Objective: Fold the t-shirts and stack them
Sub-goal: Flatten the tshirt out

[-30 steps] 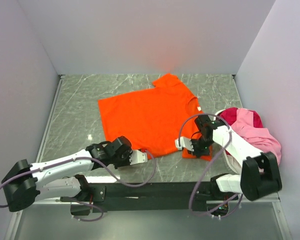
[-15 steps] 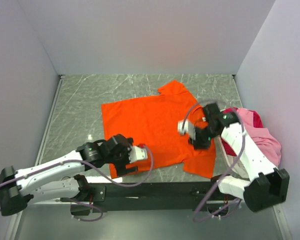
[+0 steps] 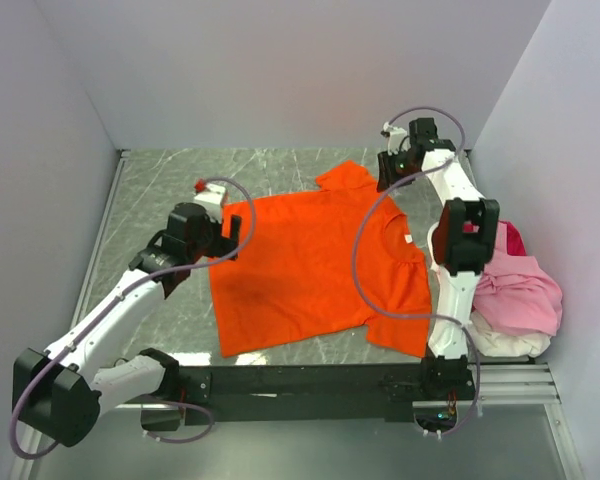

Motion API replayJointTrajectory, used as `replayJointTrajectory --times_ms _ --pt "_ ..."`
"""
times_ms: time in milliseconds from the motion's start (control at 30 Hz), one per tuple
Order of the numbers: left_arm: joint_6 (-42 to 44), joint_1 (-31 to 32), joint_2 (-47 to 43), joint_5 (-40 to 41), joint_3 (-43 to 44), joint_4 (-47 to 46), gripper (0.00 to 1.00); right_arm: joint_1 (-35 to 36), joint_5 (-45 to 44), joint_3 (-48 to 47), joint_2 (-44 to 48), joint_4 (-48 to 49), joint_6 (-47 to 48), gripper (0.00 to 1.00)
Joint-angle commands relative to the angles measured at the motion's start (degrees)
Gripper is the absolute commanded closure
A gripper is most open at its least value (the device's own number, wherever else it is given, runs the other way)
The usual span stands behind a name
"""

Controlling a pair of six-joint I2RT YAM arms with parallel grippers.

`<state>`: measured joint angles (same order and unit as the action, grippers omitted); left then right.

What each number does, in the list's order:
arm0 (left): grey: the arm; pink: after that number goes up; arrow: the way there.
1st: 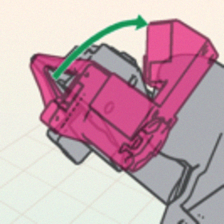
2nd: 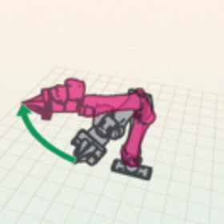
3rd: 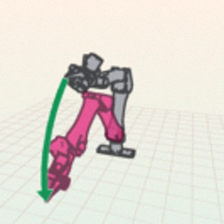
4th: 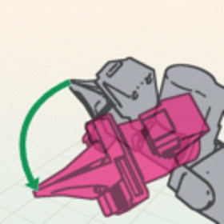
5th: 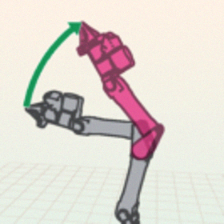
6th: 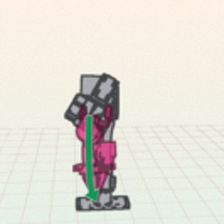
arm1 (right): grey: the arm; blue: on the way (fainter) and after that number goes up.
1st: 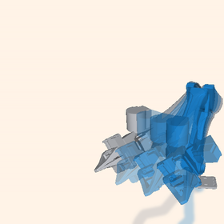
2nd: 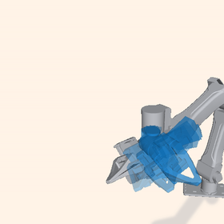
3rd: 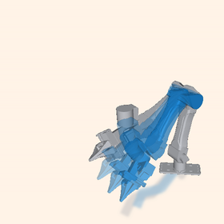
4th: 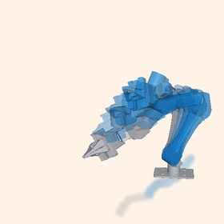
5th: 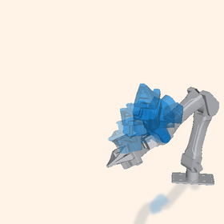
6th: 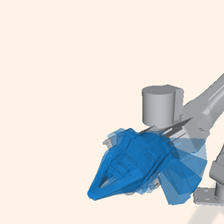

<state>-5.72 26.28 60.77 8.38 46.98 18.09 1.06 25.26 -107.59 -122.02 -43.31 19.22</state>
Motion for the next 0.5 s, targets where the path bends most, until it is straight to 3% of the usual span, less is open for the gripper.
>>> replayJointTrajectory --times_ms 0,133,467 --pt "-4.48 -4.29 -1.53 -1.52 0.83 -4.20 0.01 -0.71 -6.26 -12.80 -6.90 -1.24 -12.44 0.59" --pt "-3.16 -5.72 -2.24 -0.74 -1.53 -4.20 0.01 -0.71 -9.60 -19.66 -14.63 -2.30 -13.86 0.61" --pt "-2.90 -5.80 -0.92 -2.75 -1.10 -3.76 0.02 -0.71 -12.25 -25.13 -22.74 -6.17 -13.34 0.63"
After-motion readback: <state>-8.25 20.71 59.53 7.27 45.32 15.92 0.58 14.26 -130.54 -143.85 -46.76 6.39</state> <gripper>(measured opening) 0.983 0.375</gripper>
